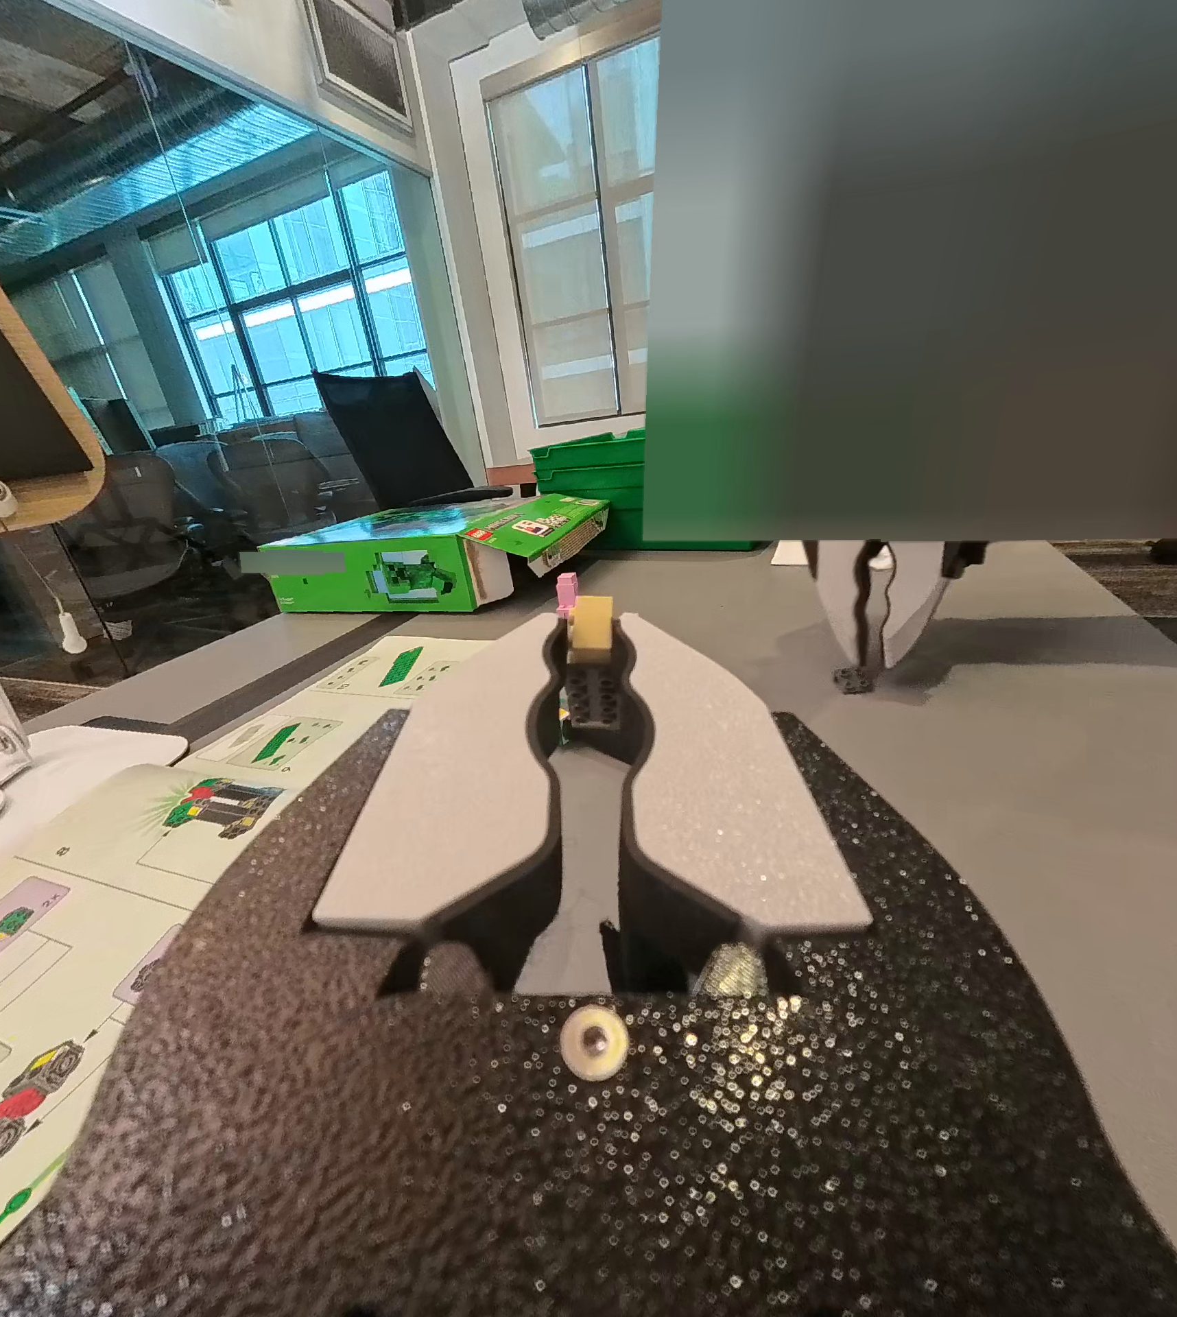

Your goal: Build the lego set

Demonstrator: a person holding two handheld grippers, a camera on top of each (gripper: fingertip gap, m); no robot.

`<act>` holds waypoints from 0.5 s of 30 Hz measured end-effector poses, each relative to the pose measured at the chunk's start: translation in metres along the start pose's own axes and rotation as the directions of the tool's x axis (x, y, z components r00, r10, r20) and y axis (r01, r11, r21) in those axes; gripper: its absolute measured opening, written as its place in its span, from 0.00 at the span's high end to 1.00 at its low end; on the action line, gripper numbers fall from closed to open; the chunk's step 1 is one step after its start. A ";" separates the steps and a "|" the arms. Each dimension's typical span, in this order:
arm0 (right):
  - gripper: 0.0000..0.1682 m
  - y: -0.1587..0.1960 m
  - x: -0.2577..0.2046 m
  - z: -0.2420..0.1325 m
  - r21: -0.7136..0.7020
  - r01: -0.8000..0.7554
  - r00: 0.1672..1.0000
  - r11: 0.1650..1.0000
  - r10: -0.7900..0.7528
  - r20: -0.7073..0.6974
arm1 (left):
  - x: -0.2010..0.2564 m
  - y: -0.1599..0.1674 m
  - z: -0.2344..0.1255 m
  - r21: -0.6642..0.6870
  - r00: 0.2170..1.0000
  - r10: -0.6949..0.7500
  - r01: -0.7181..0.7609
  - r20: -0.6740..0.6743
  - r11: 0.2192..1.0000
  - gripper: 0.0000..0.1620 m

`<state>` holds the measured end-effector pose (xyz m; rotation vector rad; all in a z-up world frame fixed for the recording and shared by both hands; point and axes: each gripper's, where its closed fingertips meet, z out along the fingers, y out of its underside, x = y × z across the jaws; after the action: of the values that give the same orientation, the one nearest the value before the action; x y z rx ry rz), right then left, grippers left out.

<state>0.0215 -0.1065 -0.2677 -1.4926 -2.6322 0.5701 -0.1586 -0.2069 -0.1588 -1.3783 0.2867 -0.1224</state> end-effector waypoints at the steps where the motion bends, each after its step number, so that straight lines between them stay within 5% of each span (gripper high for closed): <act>1: 0.95 -0.001 -0.008 0.000 0.010 0.007 0.999 1.000 -0.008 0.039 | 0.000 0.000 0.000 0.000 1.000 0.000 0.000 -0.001 1.000 0.94; 15: 0.89 -0.008 0.007 0.004 0.067 0.175 0.979 0.982 -0.167 -0.114 | 0.001 0.000 0.000 -0.001 1.000 -0.001 0.001 -0.008 1.000 0.94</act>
<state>0.0102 -0.1060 -0.2695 -1.2243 -2.5900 0.5517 -0.1573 -0.2069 -0.1592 -1.3796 0.2930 -0.1284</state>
